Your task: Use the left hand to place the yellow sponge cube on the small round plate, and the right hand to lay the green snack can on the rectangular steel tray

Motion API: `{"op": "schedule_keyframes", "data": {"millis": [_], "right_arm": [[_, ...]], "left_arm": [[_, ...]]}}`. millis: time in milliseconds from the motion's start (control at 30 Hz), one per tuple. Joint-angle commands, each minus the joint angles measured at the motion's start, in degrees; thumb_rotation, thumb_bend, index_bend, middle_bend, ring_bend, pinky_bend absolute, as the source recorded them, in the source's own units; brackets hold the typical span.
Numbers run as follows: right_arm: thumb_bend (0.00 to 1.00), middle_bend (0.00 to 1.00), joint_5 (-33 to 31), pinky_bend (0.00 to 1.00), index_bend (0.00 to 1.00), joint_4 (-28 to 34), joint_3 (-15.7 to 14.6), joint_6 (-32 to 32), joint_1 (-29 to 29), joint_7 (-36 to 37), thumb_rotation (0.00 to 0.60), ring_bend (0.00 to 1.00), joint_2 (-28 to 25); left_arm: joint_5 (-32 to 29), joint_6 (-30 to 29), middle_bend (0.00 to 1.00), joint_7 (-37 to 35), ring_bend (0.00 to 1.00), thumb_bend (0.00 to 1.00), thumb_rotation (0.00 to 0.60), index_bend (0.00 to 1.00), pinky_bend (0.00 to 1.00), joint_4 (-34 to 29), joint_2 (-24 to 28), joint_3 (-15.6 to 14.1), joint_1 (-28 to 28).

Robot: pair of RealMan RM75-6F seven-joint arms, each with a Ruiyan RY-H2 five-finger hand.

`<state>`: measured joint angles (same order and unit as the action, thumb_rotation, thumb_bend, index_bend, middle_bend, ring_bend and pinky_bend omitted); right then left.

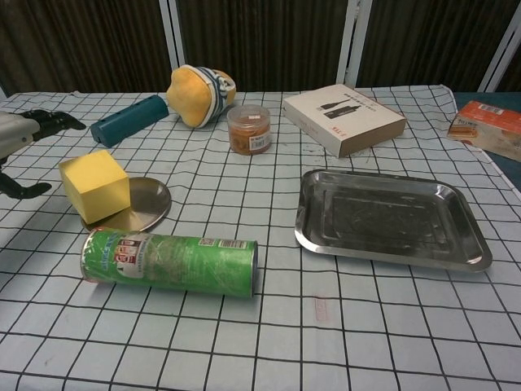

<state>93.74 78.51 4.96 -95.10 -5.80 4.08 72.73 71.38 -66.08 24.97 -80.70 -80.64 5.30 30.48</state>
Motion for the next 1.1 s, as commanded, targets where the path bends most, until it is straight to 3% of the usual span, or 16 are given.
{"op": "schedule_keyframes", "data": {"millis": [33, 200, 233, 300, 400, 667, 900, 1100], "right_arm": [[0.05, 0.00, 0.1, 0.00, 0.06, 0.0, -0.1, 0.1, 0.0, 0.0, 0.600, 0.00, -0.1], [0.05, 0.00, 0.2, 0.00, 0.04, 0.1, -0.3, 0.3, 0.0, -0.3, 0.600, 0.00, -0.2], [0.05, 0.00, 0.3, 0.03, 0.03, 0.0, -0.4, 0.3, 0.0, -0.6, 0.600, 0.00, -0.2], [0.05, 0.00, 1.5, 0.07, 0.02, -1.4, -0.5, 0.4, -0.7, -2.6, 0.600, 0.00, 0.8], [0.05, 0.01, 3.1, 0.11, 0.03, -0.9, -1.3, 2.5, -2.2, -2.7, 0.600, 0.03, 1.1], [0.05, 0.07, 4.0, 0.12, 0.06, 7.5, -2.4, 18.0, -11.0, -4.2, 0.600, 0.10, -0.6], [0.05, 0.11, 2.2, 0.12, 0.12, 12.3, 0.4, 28.3, -19.2, -7.0, 0.600, 0.12, 2.6], [0.05, 0.14, -3.5, 0.13, 0.16, 15.9, 2.7, 37.8, -25.2, -7.2, 0.600, 0.14, 5.0]], "left_arm": [[1.9, -5.5, 0.01, -0.7, 0.00, 0.37, 0.600, 0.03, 0.19, -2.3, 2.3, 0.2, -2.8], [4.5, -9.7, 0.06, -3.3, 0.02, 0.37, 0.600, 0.07, 0.19, -2.4, 3.5, -0.8, -5.3], [6.3, -11.7, 0.09, -4.8, 0.03, 0.37, 0.600, 0.09, 0.19, -1.8, 4.1, -1.6, -6.6], [12.5, -16.8, 0.12, -7.8, 0.06, 0.37, 0.600, 0.12, 0.19, 0.3, 6.3, -5.9, -10.3], [15.6, -20.9, 0.14, -10.2, 0.08, 0.37, 0.600, 0.15, 0.19, 4.2, 5.7, -7.7, -13.2], [14.9, -23.2, 0.17, -14.2, 0.09, 0.37, 0.600, 0.19, 0.19, 7.2, 4.7, -7.6, -17.3], [13.6, -22.9, 0.16, -12.4, 0.09, 0.37, 0.600, 0.19, 0.19, 5.0, 5.7, -6.0, -18.4], [13.1, -21.8, 0.15, -12.1, 0.09, 0.37, 0.600, 0.19, 0.19, 4.0, 6.0, -5.3, -18.8]]}}
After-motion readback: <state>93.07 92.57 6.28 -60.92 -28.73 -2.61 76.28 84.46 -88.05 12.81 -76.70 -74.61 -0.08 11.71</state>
